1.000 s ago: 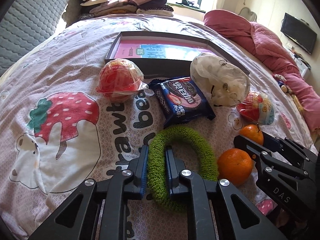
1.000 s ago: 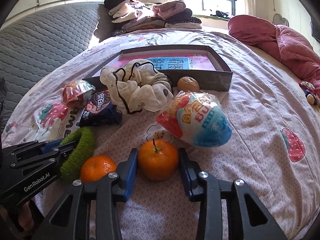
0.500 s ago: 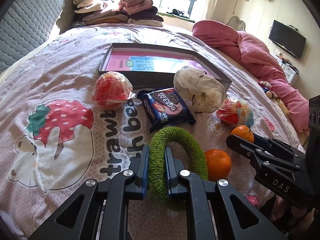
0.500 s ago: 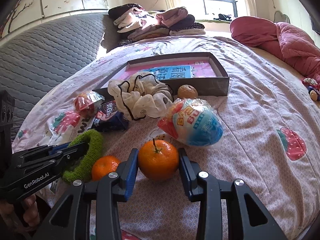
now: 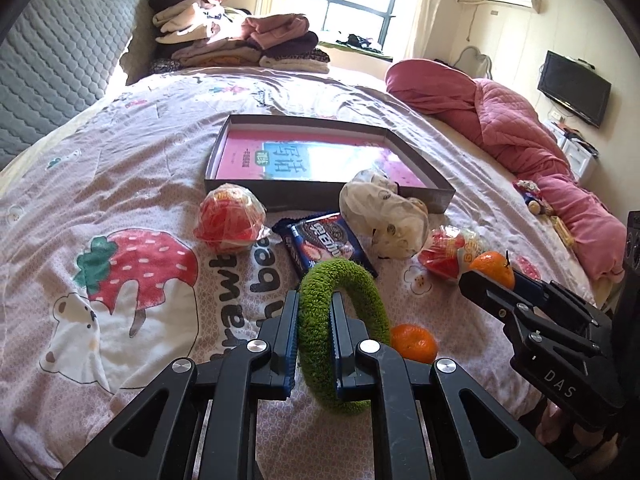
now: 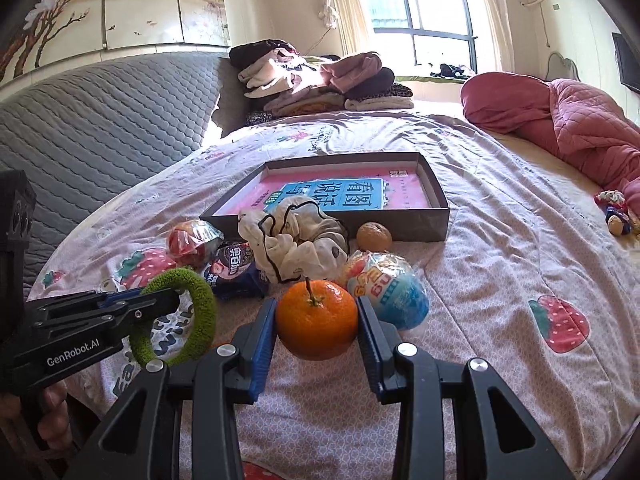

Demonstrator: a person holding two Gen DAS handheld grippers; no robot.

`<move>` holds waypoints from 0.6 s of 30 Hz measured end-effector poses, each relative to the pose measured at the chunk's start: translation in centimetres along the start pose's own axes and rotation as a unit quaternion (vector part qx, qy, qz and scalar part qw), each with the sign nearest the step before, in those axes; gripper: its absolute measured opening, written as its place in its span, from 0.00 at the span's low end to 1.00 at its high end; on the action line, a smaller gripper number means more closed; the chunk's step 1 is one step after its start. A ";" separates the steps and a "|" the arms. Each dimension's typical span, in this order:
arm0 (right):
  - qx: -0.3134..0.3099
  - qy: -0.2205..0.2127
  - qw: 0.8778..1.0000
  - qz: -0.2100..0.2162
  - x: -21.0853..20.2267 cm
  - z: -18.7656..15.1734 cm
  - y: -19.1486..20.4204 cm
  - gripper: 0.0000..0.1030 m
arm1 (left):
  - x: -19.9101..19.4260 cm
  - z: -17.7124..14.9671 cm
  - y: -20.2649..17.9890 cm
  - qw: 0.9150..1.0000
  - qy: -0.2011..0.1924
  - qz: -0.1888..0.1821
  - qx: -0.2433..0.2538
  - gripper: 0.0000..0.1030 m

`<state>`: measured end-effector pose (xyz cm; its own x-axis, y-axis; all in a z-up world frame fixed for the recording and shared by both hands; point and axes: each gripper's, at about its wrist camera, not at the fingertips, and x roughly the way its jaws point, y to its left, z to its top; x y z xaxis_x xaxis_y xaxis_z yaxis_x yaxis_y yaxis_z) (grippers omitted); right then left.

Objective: Organize objects
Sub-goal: 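Carry the green ring with left tool over the tray while right tool carries the orange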

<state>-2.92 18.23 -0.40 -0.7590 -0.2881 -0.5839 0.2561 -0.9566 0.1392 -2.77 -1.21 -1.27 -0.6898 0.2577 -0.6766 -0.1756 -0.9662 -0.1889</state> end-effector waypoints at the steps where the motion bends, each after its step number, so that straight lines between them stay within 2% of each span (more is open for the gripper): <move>1: 0.000 -0.001 1.000 0.000 -0.1 0.1 -0.1 0.38 | -0.1 0.1 -0.1 1.000 -0.001 0.001 0.001 0.13; 18: -0.023 -0.044 0.999 -0.017 0.3 3.7 -1.0 0.38 | 0.2 5.1 -0.1 1.000 -0.028 -0.011 0.002 0.13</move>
<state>-5.62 18.90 2.22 -0.8171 -0.2593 -0.5148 0.2540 -0.9637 0.0821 -6.44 -1.12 2.22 -0.7236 0.2772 -0.6321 -0.1939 -0.9606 -0.1992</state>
